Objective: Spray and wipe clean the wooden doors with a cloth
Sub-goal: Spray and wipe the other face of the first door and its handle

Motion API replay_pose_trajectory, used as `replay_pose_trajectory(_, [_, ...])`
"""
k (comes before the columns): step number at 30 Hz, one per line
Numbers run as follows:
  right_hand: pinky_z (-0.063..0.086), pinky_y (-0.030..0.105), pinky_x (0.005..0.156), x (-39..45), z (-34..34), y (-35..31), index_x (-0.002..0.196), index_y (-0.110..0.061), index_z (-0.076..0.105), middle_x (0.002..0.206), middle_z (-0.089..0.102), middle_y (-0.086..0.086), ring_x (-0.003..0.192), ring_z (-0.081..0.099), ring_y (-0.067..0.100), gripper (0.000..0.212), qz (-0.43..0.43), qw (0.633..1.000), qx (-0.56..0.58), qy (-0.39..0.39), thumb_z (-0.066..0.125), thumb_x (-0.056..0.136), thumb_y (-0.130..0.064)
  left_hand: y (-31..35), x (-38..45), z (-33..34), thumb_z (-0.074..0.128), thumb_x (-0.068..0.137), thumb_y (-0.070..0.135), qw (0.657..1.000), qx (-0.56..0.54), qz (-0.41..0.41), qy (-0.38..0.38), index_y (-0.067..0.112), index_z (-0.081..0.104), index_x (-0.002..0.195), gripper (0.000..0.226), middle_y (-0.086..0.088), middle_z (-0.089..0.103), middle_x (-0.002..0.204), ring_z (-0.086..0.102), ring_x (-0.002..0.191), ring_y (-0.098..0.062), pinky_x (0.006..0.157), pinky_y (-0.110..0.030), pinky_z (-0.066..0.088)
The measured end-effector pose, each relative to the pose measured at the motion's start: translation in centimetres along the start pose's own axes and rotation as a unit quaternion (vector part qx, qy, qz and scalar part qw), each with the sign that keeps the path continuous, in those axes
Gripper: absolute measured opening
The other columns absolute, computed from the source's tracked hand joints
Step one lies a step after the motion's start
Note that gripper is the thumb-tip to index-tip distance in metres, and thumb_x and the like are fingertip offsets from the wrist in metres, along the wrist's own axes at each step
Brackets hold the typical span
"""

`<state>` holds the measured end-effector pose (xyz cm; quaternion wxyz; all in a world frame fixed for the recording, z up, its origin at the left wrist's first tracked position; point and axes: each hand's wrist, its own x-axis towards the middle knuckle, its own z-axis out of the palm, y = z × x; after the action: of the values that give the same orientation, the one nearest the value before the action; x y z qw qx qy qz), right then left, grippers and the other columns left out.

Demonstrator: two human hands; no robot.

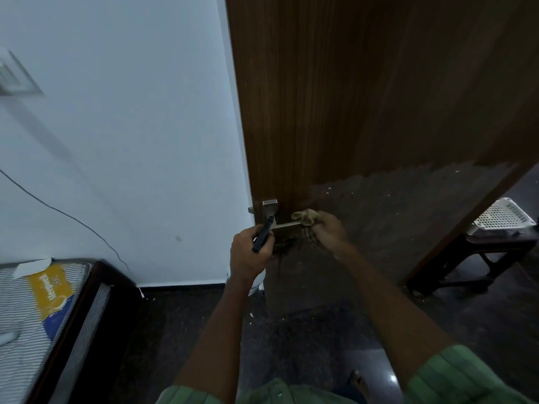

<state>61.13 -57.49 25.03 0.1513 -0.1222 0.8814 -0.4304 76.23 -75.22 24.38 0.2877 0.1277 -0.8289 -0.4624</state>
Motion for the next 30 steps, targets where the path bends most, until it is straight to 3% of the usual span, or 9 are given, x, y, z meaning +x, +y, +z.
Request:
replay_pose_trajectory(2, [0.061,0.040,0.074,-1.7,2.3,0.4,0.119,-0.006,0.072,0.099,0.075,0.013,0.085,0.071,0.026,0.028,0.134,0.950,0.279,-0.034,0.053,0.099,-0.001,-0.3,0.3,-0.4,0.062,0.094,0.031,1.000,0.008,0.001,0.006,0.028,0.063,0.077,0.017,0.018,0.054,0.059,0.054,0.054,-0.013,0.053,-0.013,0.036])
replay_pose_trajectory(5, [0.059,0.046,0.089,-3.8,6.5,-0.9,0.138,0.002,0.059,0.116,0.071,0.021,0.103,0.068,0.032,0.036,0.207,0.726,0.648,-0.102,0.046,0.106,-0.007,-0.3,0.2,-0.8,0.062,0.094,0.031,1.000,0.014,0.006,0.002,0.027,0.062,0.076,0.018,0.018,0.054,0.058,0.054,0.053,-0.011,0.054,-0.010,0.034])
replay_pose_trajectory(7, [0.058,0.045,0.087,-4.2,8.8,-2.8,0.136,0.007,0.058,0.108,0.072,0.022,0.103,0.066,0.032,0.037,0.236,0.598,0.760,-0.096,0.044,0.108,-0.014,-0.3,0.0,-1.0,0.063,0.093,0.031,1.000,0.021,0.004,-0.001,0.028,0.062,0.075,0.018,0.018,0.054,0.057,0.054,0.053,-0.010,0.053,-0.010,0.033])
replay_pose_trajectory(9, [0.054,0.045,0.089,-4.7,10.3,-4.5,0.126,0.005,0.063,0.102,0.074,0.023,0.102,0.067,0.033,0.035,0.250,0.564,0.782,-0.093,0.044,0.109,-0.018,-0.8,-0.1,-1.4,0.064,0.092,0.028,1.000,0.020,-0.004,0.005,0.034,0.060,0.073,0.020,0.018,0.054,0.055,0.052,0.053,-0.009,0.052,-0.012,0.031])
replay_pose_trajectory(14, [0.040,0.047,0.118,-3.6,8.8,-2.7,0.124,0.002,0.065,0.122,0.069,0.020,0.117,0.063,0.032,0.031,0.239,0.582,0.773,-0.084,0.047,0.107,-0.017,-1.3,-0.1,-1.4,0.059,0.092,0.039,1.000,0.013,-0.001,0.002,0.038,0.056,0.069,0.023,0.013,0.053,0.055,0.048,0.051,-0.013,0.051,-0.030,0.036])
replay_pose_trajectory(20, [0.043,0.051,0.113,-3.8,9.8,-3.6,0.136,0.001,0.058,0.132,0.063,0.024,0.120,0.060,0.037,0.041,0.259,0.573,0.775,-0.059,0.044,0.109,-0.026,-1.4,0.9,-2.0,0.056,0.092,0.046,1.000,0.012,0.012,0.011,0.026,0.066,0.080,0.025,0.017,0.058,0.063,0.055,0.056,-0.015,0.053,-0.026,0.041])
replay_pose_trajectory(25, [0.057,0.032,0.067,-4.4,8.1,-4.9,0.115,-0.008,0.066,0.103,0.070,0.009,0.089,0.068,0.021,0.019,0.239,0.735,0.631,0.069,0.049,0.106,-0.007,-1.4,1.3,-1.8,0.056,0.092,0.043,1.000,0.011,0.012,0.007,0.025,0.065,0.077,0.026,0.014,0.057,0.061,0.054,0.054,-0.016,0.052,-0.029,0.042])
replay_pose_trajectory(28, [0.051,0.032,0.083,-4.6,7.7,-4.1,0.117,-0.012,0.069,0.110,0.066,0.004,0.103,0.062,0.024,0.025,0.129,0.920,0.254,0.271,0.056,0.097,-0.005,-2.1,1.2,-2.1,0.060,0.095,0.033,1.000,0.014,-0.001,0.021,0.024,0.064,0.075,0.022,0.014,0.055,0.059,0.053,0.053,-0.018,0.051,-0.032,0.044])
replay_pose_trajectory(30, [0.045,0.038,0.089,-4.7,8.1,-2.3,0.126,-0.014,0.067,0.116,0.065,0.002,0.109,0.055,0.025,0.046,-0.004,0.939,0.007,0.345,0.066,0.081,-0.006,-2.5,1.0,-2.3,0.061,0.096,0.028,1.000,0.014,-0.012,0.023,0.025,0.064,0.075,0.021,0.014,0.054,0.058,0.052,0.052,-0.017,0.052,-0.030,0.044])
